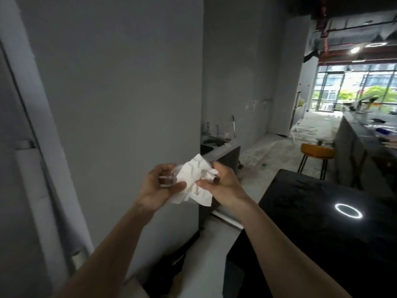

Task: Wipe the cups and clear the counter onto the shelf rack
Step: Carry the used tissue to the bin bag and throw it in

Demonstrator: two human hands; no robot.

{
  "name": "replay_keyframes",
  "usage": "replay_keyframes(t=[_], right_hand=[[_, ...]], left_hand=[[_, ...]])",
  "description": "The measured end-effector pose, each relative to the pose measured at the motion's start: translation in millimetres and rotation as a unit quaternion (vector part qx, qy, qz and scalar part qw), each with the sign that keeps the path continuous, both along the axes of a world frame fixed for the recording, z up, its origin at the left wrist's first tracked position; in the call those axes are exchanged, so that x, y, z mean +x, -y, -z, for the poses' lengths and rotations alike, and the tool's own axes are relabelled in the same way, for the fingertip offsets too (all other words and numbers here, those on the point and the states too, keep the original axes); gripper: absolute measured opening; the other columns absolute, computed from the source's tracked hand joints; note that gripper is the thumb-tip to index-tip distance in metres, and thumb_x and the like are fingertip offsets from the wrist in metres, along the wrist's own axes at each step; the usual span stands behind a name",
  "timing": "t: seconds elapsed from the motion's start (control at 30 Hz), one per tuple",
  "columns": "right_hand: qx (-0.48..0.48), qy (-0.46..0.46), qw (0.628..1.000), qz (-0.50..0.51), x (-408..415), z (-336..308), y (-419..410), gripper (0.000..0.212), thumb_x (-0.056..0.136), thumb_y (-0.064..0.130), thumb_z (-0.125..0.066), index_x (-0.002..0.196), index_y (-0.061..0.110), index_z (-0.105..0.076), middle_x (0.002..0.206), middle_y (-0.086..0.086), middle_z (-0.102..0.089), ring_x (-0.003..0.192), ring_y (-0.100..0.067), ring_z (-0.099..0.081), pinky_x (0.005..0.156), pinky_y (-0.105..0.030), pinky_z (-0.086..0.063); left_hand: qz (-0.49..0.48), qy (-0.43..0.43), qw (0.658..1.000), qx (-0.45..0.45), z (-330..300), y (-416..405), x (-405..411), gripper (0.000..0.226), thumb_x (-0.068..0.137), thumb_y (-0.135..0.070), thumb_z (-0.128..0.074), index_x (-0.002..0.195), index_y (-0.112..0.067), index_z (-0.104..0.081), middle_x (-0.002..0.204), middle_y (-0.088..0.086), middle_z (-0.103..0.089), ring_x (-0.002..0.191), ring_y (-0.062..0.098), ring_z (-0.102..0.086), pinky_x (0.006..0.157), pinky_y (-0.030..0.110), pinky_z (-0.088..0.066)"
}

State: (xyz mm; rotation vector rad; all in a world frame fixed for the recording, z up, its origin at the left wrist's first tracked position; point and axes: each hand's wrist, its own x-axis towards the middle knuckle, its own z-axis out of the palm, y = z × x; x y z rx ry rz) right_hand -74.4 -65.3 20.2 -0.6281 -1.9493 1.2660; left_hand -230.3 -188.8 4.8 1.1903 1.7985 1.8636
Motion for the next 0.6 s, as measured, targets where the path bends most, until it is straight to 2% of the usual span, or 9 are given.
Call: replay_keyframes(t=[0.17,0.27,0.43,0.6], right_hand=[[0.006,0.033,0.999,-0.039,-73.1,19.7,28.6,0.032,0.082,0.01,-0.08,0.111,0.014,-0.068,0.106,-0.006,-0.076,0.099,-0.022,-0.073,0.086,-0.035,-0.058],[0.008,0.052,0.997,-0.051,-120.7,39.4,39.7,0.031,0.082,0.01,-0.08,0.111,0.015,-0.068,0.106,-0.004,-0.076,0.098,-0.021,-0.072,0.089,-0.038,-0.06],[-0.006,0.084,0.995,-0.053,-199.4,79.1,47.0,0.032,0.083,0.009,-0.079,0.112,0.015,-0.068,0.107,-0.002,-0.076,0.099,-0.02,-0.072,0.091,-0.039,-0.06],[-0.013,0.115,0.992,-0.043,-258.0,125.0,45.9,0.032,0.079,0.01,-0.082,0.107,0.016,-0.068,0.102,-0.002,-0.075,0.096,-0.023,-0.072,0.085,-0.037,-0.058]], left_hand=[[-0.066,0.0,0.998,-0.008,23.5,39.0,-58.1,0.065,0.055,-0.024,-0.087,0.115,-0.012,-0.064,0.095,0.001,-0.069,0.082,0.015,-0.066,0.075,0.035,-0.059],[-0.09,0.012,0.996,-0.02,49.3,52.4,-101.6,0.061,0.062,-0.012,-0.092,0.116,-0.007,-0.064,0.095,0.003,-0.069,0.082,0.017,-0.066,0.076,0.037,-0.058],[-0.102,0.023,0.994,-0.042,92.7,59.9,-177.5,0.054,0.068,-0.003,-0.087,0.116,-0.005,-0.063,0.096,0.002,-0.067,0.078,0.012,-0.063,0.068,0.02,-0.056],[-0.104,0.034,0.991,-0.081,136.8,61.5,-236.1,0.057,0.067,-0.008,-0.089,0.119,-0.007,-0.064,0.1,0.004,-0.068,0.077,0.008,-0.063,0.065,0.012,-0.053]])
